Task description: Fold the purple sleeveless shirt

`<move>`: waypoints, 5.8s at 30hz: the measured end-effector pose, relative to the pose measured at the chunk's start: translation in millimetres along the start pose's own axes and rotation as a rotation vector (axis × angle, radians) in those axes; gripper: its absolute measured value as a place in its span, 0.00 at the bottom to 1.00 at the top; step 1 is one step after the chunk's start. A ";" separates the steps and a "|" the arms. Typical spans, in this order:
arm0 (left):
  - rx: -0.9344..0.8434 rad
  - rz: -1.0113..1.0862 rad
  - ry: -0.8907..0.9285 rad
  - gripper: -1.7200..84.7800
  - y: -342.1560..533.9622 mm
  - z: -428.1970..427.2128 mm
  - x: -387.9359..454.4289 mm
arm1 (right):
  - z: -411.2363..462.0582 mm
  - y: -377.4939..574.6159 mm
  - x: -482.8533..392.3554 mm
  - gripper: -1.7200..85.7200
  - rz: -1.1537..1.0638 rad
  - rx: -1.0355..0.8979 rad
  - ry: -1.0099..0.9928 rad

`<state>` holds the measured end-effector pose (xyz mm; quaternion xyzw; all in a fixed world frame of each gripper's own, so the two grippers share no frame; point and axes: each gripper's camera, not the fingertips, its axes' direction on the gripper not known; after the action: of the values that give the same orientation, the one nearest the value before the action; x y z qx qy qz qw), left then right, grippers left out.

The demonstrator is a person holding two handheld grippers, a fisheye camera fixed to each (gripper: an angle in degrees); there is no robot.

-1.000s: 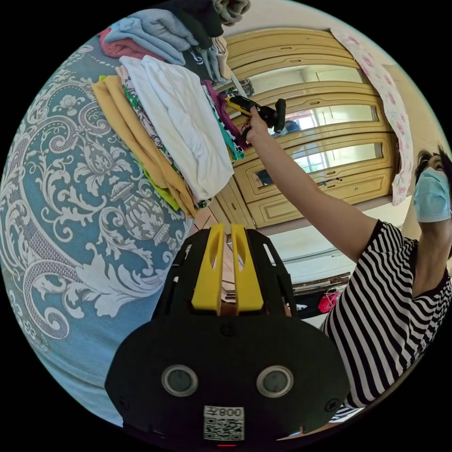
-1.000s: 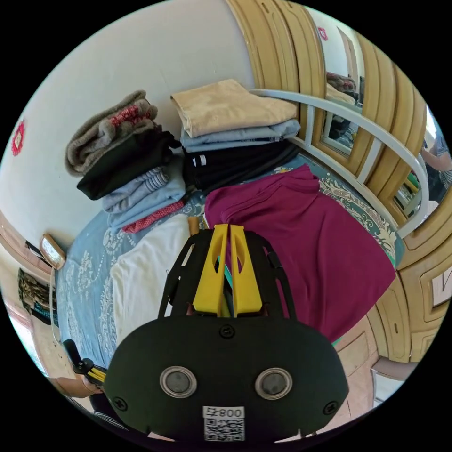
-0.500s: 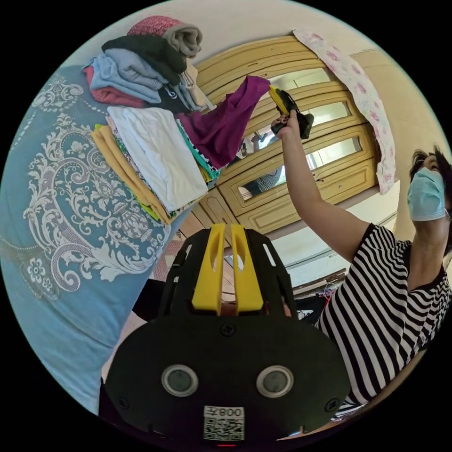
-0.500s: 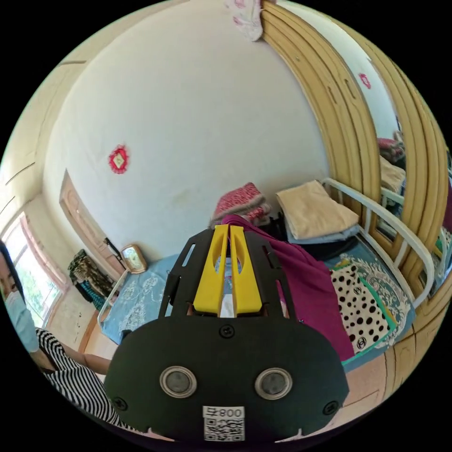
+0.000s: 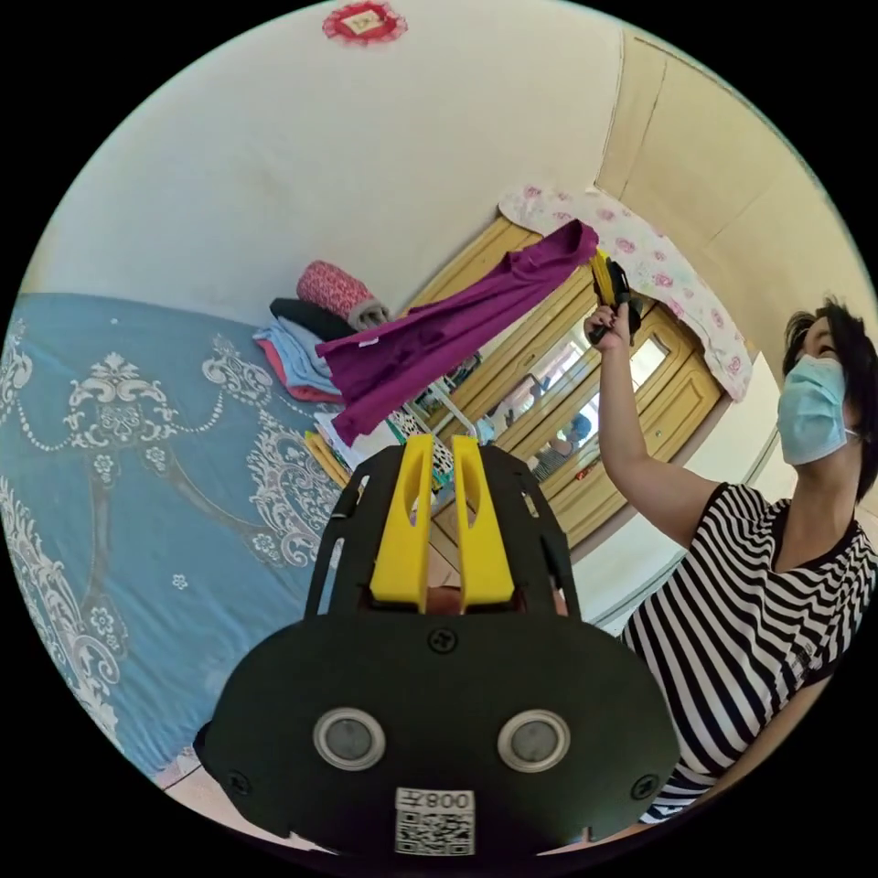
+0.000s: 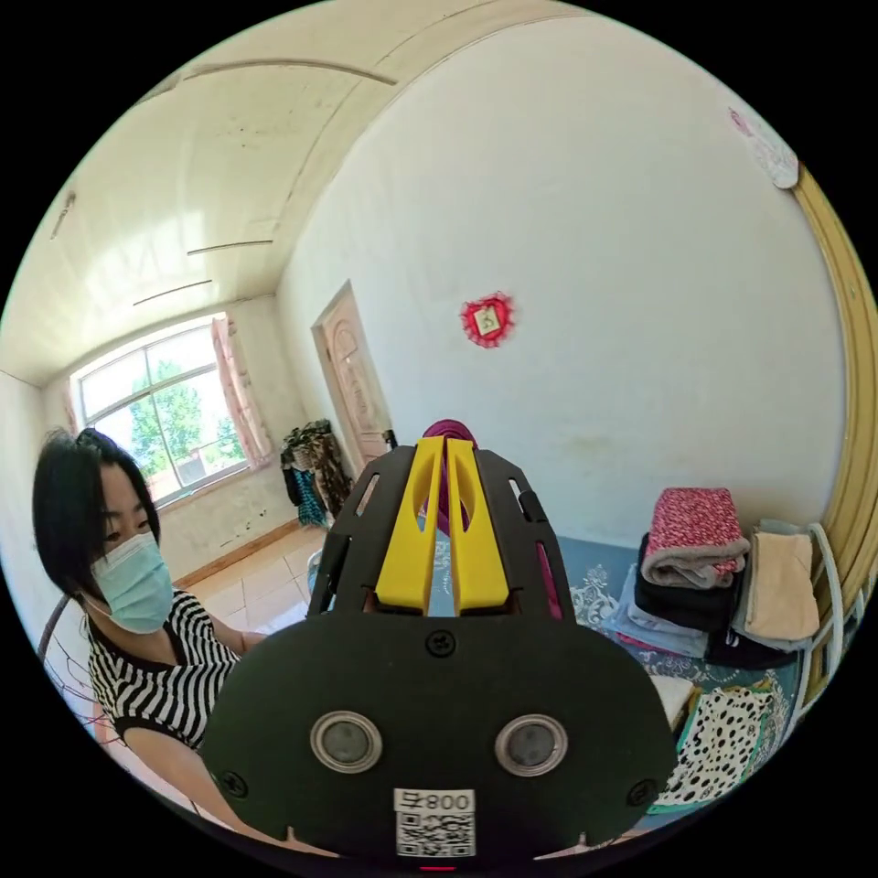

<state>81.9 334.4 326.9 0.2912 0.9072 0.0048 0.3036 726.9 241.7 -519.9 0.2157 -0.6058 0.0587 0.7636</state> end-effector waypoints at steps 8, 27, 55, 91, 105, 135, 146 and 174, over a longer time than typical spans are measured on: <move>0.116 0.123 -0.140 0.11 -16.2 -56.9 122.3 | 84.9 77.7 -95.6 0.02 -0.017 -0.049 -0.167; 0.018 0.210 -0.034 0.17 -3.1 64.3 391.4 | 296.7 280.3 -200.3 0.02 -0.073 -0.341 -0.326; 0.130 0.094 -0.352 0.05 -43.9 142.1 595.4 | 331.6 307.7 -84.2 0.02 -0.065 -0.306 -0.365; 0.331 0.640 -0.912 0.03 -252.5 -13.2 927.0 | 149.7 79.9 299.9 0.02 0.077 -0.098 -0.368; -0.057 0.009 -0.986 0.06 -445.6 -4.8 520.4 | 437.0 -38.5 730.8 0.04 0.511 -0.532 -0.119; 0.103 -1.044 -0.245 0.17 -164.7 -400.0 338.9 | 248.6 64.1 875.7 0.12 1.112 -0.814 -0.146; 0.047 -1.041 -0.234 0.17 -197.1 -477.7 316.4 | 218.5 16.4 899.4 0.05 1.191 -0.747 -0.257; 0.310 -0.993 -0.059 0.04 -201.6 -592.2 391.6 | 101.1 -68.6 820.2 0.03 1.182 -0.654 -0.290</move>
<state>-604.9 474.5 557.9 -0.1326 0.9171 -0.2824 0.2481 872.6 -1.5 259.4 -0.3863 -0.7043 0.2499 0.5405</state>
